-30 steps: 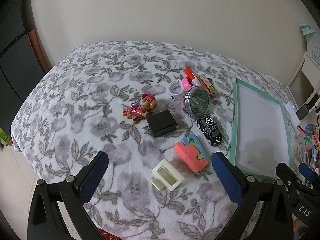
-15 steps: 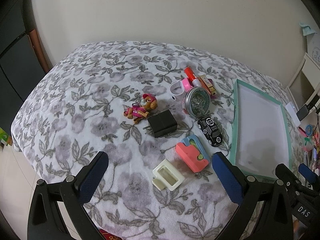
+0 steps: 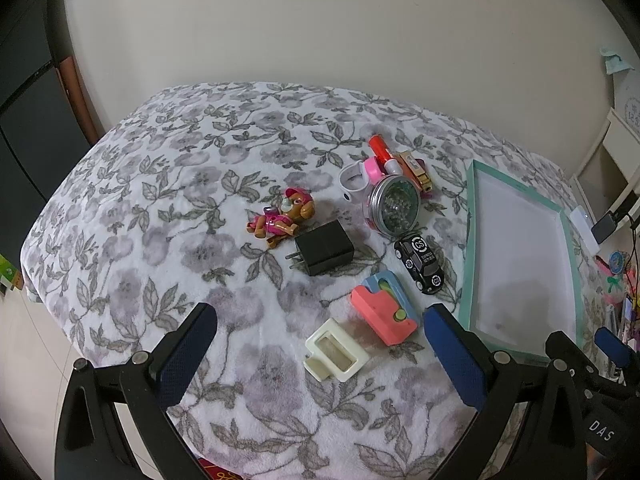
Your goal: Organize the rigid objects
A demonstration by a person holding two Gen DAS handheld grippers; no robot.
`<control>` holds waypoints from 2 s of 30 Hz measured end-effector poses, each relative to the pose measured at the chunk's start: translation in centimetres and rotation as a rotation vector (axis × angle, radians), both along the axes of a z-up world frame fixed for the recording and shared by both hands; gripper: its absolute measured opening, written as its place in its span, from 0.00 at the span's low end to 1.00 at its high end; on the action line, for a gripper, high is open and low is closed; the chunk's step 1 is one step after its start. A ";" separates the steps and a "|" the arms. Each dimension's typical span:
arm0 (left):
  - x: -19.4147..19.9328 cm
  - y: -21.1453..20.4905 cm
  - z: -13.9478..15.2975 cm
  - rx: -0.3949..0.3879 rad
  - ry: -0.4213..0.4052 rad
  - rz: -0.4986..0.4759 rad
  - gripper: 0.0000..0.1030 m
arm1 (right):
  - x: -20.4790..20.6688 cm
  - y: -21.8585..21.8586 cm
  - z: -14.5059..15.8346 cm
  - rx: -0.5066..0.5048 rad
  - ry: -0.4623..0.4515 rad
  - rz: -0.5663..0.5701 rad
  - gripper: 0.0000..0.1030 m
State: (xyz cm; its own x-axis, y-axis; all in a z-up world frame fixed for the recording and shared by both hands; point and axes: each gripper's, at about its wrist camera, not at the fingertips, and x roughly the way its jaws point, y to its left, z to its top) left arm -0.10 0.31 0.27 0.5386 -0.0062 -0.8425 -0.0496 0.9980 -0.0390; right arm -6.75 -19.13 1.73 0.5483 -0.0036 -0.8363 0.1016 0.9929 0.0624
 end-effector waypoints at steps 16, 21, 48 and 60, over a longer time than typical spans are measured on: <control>3.4 2.6 -3.5 -0.011 0.144 0.077 1.00 | 4.8 3.4 2.1 0.004 -0.017 0.096 1.00; 3.8 1.7 -6.0 -0.017 0.223 0.056 1.00 | 7.1 5.6 0.8 -0.007 0.030 0.140 1.00; 2.4 0.9 -12.1 -0.146 0.390 0.040 0.57 | 9.7 9.8 -5.2 0.033 0.175 0.270 0.91; 1.3 6.7 -11.6 -0.067 0.335 0.155 0.57 | 10.1 11.2 -7.1 0.051 0.242 0.316 0.80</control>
